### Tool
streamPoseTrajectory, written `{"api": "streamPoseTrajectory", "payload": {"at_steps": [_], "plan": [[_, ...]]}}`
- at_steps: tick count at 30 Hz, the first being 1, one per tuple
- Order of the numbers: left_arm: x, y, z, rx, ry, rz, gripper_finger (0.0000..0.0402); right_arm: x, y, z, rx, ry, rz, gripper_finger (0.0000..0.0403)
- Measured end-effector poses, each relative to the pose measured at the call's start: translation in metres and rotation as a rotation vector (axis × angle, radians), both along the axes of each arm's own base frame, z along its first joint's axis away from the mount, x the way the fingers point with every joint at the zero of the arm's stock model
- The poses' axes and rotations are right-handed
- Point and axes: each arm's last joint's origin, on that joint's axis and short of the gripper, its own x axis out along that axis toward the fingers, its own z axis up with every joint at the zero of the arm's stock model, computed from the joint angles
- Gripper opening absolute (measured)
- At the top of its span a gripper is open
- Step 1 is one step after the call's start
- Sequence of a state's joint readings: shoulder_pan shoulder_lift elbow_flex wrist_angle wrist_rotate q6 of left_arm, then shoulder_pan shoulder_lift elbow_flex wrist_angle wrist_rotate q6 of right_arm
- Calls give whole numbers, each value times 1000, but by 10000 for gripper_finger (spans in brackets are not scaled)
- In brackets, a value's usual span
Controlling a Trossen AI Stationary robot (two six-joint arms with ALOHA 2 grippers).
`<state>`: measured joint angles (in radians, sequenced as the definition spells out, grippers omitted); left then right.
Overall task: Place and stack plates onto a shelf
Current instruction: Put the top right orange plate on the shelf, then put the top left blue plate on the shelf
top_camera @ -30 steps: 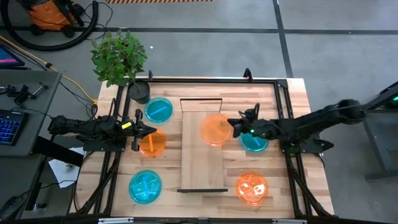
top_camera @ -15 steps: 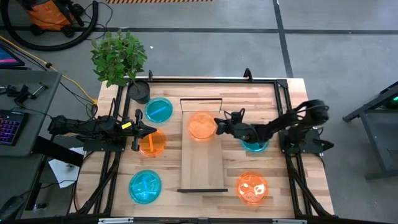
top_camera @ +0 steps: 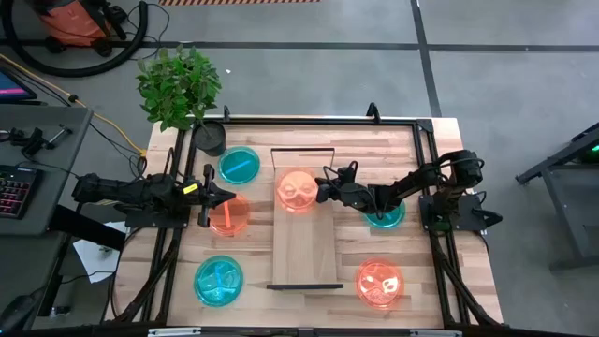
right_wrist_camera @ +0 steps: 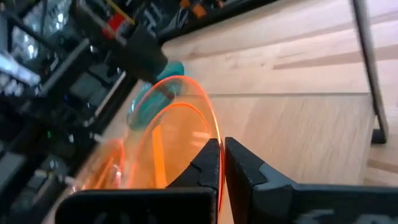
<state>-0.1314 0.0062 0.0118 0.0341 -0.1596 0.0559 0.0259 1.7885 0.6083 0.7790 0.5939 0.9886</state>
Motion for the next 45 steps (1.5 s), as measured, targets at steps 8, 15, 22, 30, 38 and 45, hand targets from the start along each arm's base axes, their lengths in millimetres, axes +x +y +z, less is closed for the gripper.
{"api": "streamPoseTrajectory", "payload": {"at_steps": [8,15,22,30,38,45], "plan": [[0,0,0,0,0,0,0,-1,-8,-1,-58,54,-8,15],[0,0,0,0,0,0,0,-3,-14,-4,-87,105,-16,83],[0,0,0,0,-1,0,0,-10,-23,13,-167,198,7,143],[0,0,0,0,0,0,0,-63,-2,66,-284,489,98,166],[0,0,0,0,0,0,0,-132,33,85,-270,645,86,168],[0,1,1,36,-5,20,0,-149,64,86,-318,520,67,168]]}}
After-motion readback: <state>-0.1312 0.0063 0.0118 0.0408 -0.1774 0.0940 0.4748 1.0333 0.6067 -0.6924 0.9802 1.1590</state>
